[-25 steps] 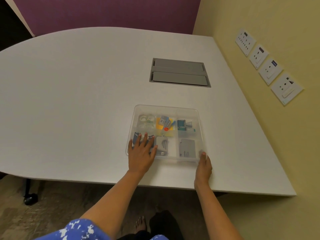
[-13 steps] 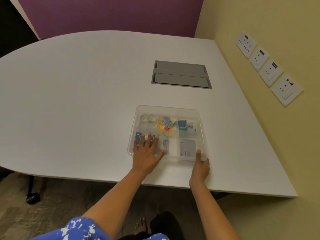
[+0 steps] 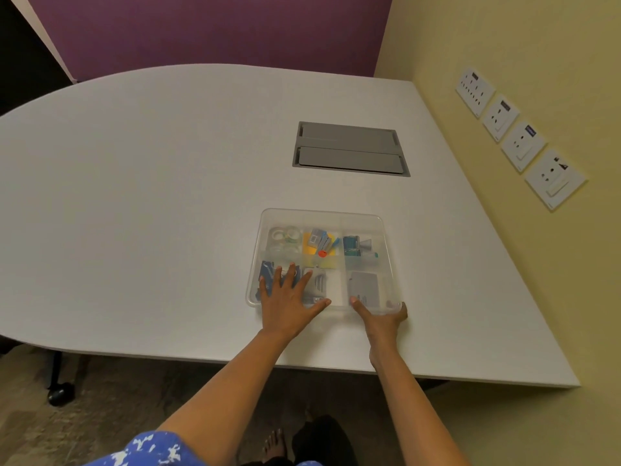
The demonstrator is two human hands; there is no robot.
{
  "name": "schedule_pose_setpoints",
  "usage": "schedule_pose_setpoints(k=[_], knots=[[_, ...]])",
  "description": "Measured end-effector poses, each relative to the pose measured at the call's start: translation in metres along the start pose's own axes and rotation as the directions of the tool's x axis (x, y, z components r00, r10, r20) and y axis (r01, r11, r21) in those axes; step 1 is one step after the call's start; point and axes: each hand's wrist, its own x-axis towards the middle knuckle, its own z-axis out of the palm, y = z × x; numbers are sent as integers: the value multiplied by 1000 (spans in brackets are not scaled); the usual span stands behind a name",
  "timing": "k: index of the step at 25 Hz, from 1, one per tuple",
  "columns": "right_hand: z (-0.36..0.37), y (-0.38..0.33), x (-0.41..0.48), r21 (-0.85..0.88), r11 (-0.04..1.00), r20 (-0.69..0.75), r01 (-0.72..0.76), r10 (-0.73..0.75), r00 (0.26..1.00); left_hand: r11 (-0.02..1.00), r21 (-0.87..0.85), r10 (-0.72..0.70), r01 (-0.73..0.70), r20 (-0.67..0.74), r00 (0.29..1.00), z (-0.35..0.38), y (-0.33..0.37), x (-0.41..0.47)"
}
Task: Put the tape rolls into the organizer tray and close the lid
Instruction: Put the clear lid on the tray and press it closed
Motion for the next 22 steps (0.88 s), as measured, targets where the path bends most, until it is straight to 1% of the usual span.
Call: schedule_pose_setpoints(k=[1, 2, 3, 4, 5, 6, 7, 9, 13, 15, 18, 22], knots=[[1, -3, -1, -47, 998, -23, 37, -38, 999, 1000, -11, 6, -6, -17, 1000, -1, -1, 2], [2, -6, -2, -135, 986, -56, 100, -108, 993, 1000, -15, 19, -20, -33, 999, -2, -1, 5], [3, -10, -2, -260, 950, -83, 174, -202, 976, 999, -16, 35, -36, -48, 998, -3, -2, 7], [4, -14, -1, -395, 885, -88, 246, -303, 949, 999, -23, 45, -46, -63, 997, -4, -3, 11], [6, -18, 1, -513, 800, -63, 311, -396, 916, 998, -36, 45, -48, -78, 996, -5, -3, 16], [9, -23, 5, -600, 712, -13, 365, -465, 885, 998, -51, 41, -46, -92, 995, -6, -5, 21], [12, -29, 11, -658, 633, 51, 408, -503, 863, 997, -59, 38, -44, -101, 994, -7, -6, 28], [20, -42, 27, -715, 517, 180, 470, -514, 839, 997, -57, 36, -43, -105, 994, -11, -8, 45], [42, -60, 59, -769, 333, 375, 546, -458, 806, 999, -39, 6, -10, -95, 995, -16, -11, 82], [53, -65, 74, -772, 273, 435, 573, -431, 791, 999, -47, -17, 13, -78, 997, -16, -13, 98], [67, -74, 94, -768, 216, 492, 603, -404, 771, 998, -53, -33, 31, -43, 999, -14, -14, 118], [84, -84, 118, -768, 85, 565, 635, -376, 734, 999, -27, -35, 35, -11, 999, -14, -9, 140]])
